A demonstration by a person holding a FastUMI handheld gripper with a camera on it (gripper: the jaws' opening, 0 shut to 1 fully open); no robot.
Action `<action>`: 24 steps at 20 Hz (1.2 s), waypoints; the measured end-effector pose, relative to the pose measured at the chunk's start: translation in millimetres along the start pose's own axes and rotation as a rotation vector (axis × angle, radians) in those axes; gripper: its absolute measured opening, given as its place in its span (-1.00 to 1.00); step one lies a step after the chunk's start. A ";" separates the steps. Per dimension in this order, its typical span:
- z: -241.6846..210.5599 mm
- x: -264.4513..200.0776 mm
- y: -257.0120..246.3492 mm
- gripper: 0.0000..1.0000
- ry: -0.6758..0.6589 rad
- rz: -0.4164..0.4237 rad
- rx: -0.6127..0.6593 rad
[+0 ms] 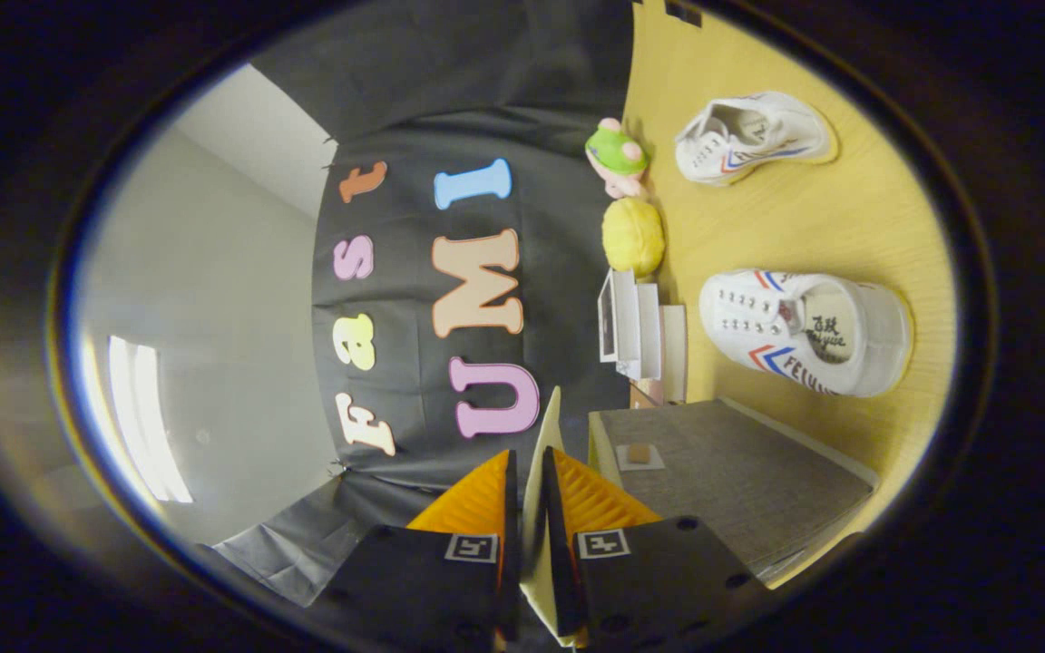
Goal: Open the storage box then place both shoes into the box .Put the left shoe in first, then the right shoe, with the right side of both shoes facing outward in a uniform manner.
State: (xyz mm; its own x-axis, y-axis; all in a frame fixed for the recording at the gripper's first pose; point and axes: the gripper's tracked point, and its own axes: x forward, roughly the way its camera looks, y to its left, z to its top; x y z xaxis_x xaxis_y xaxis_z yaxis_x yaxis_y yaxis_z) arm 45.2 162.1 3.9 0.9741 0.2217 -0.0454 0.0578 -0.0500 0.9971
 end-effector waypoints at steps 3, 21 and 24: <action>-12.3 1.1 35.9 -0.64 0.016 0.055 -0.042; -258.1 -26.8 121.6 -0.51 0.393 0.281 -0.480; -286.1 -29.6 104.8 -0.51 0.456 0.263 -0.522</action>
State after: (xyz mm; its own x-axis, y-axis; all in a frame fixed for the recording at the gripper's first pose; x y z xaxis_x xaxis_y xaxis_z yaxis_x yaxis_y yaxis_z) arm -40.2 428.9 127.4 0.7474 0.6543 0.1154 -0.3868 0.2872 0.8763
